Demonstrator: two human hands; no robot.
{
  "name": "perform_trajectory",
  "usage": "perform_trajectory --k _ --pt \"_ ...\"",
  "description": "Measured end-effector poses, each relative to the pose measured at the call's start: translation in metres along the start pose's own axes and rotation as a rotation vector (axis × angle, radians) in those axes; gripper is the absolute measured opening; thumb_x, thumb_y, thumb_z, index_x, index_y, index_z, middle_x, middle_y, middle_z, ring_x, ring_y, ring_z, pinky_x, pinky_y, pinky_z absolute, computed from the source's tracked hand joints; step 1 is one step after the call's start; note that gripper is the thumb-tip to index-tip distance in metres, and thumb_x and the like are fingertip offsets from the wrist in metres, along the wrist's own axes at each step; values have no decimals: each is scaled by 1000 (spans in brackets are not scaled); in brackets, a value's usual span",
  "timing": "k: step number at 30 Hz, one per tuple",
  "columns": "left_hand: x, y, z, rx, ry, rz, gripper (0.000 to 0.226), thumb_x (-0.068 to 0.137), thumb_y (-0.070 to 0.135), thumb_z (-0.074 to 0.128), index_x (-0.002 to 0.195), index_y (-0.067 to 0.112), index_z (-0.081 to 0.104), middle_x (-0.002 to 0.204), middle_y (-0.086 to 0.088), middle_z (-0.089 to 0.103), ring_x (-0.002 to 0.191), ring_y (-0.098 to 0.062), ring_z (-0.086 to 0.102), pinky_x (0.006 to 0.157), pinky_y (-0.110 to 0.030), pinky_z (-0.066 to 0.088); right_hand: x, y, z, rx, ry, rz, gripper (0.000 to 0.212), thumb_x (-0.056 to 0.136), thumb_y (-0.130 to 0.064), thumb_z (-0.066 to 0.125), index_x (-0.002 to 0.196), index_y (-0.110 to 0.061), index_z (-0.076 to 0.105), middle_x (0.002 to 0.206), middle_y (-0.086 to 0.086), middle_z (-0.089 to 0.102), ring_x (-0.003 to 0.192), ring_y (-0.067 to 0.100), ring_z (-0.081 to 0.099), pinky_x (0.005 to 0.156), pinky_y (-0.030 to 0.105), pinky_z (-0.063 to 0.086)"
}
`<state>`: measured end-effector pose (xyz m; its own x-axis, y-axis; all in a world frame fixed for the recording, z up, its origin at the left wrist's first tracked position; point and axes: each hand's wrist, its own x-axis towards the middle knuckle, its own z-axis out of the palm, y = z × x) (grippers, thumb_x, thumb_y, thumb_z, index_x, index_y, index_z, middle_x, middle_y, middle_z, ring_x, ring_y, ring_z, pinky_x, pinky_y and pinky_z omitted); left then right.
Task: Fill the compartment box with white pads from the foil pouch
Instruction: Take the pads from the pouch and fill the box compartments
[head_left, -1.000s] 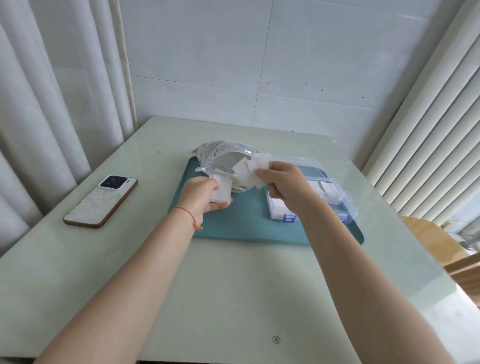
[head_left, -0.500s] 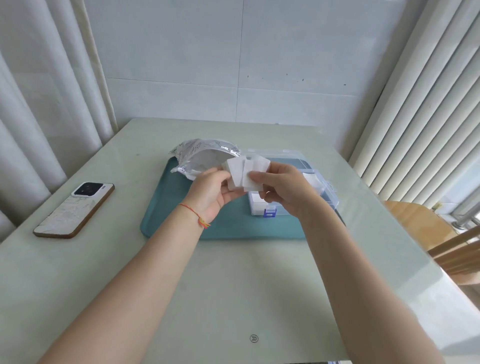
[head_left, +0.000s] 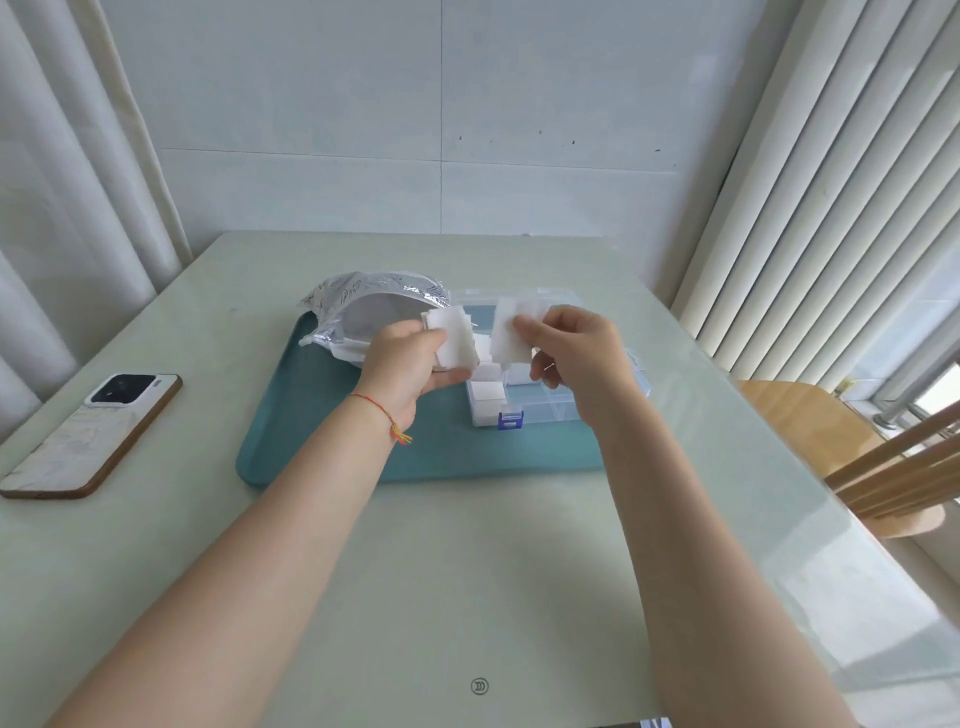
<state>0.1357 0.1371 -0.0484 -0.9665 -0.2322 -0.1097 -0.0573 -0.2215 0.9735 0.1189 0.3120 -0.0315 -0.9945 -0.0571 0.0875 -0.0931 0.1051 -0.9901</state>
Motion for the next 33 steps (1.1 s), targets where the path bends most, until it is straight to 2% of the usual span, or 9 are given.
perform_trajectory --k 5,7,11,14,17,19,22,27,33 --pt "-8 11 10 54 -203 -67 24 99 3 40 104 -1 63 97 -23 68 82 -36 70 63 -37 61 -2 1 3 76 -88 24 31 86 -19 74 68 -13 49 52 -5 49 42 14 36 42 22 24" --pt "-9 14 12 -7 -261 -103 29 101 12 40 113 -3 63 98 -23 70 85 -37 71 65 -37 61 -2 2 7 20 -66 38 33 84 -22 76 67 -14 48 52 -6 43 43 12 34 42 22 26" --pt "-9 11 11 22 -369 -93 37 100 25 52 118 -6 61 102 -24 68 90 -40 72 69 -38 61 -2 4 12 -157 -18 -28 33 80 -29 80 68 -16 52 61 -4 45 51 9 39 47 18 33" --pt "-9 7 11 72 -348 -72 37 98 17 57 121 -12 55 98 -21 67 85 -39 72 67 -38 62 -3 5 13 -258 -27 -80 28 79 -30 80 73 -17 56 64 -1 45 55 10 38 50 19 31" --pt "-9 9 9 123 -377 -72 27 100 14 51 120 -4 59 95 -19 72 82 -34 72 60 -35 59 -3 -1 10 -174 -17 -60 12 87 -23 69 85 -14 62 65 -2 54 52 8 46 49 17 36" --pt "-11 9 7 147 -432 -91 22 100 11 50 117 2 60 99 -19 72 82 -32 73 59 -33 58 -3 -3 8 -133 2 -50 6 89 -18 64 85 -13 64 68 -1 59 51 11 48 46 17 38" --pt "-11 6 6 157 -483 -98 30 94 5 59 123 -1 58 105 -18 71 86 -33 72 61 -32 58 -5 -3 8 -145 5 -65 6 86 -10 62 81 -12 64 70 2 62 50 13 48 45 17 38" --pt "-9 8 5 178 -531 -89 39 91 1 62 129 0 55 106 -17 72 84 -30 73 62 -30 58 -1 -2 2 -156 71 -88 8 84 -11 63 78 -14 66 66 -4 64 52 14 53 51 25 41" --pt "-2 9 5 236 -604 -51 29 87 -8 63 113 6 61 106 -20 71 91 -35 72 67 -32 58 -3 -4 -2 -178 -16 -40 3 86 -7 65 87 -8 68 65 -3 65 49 12 54 45 24 41"
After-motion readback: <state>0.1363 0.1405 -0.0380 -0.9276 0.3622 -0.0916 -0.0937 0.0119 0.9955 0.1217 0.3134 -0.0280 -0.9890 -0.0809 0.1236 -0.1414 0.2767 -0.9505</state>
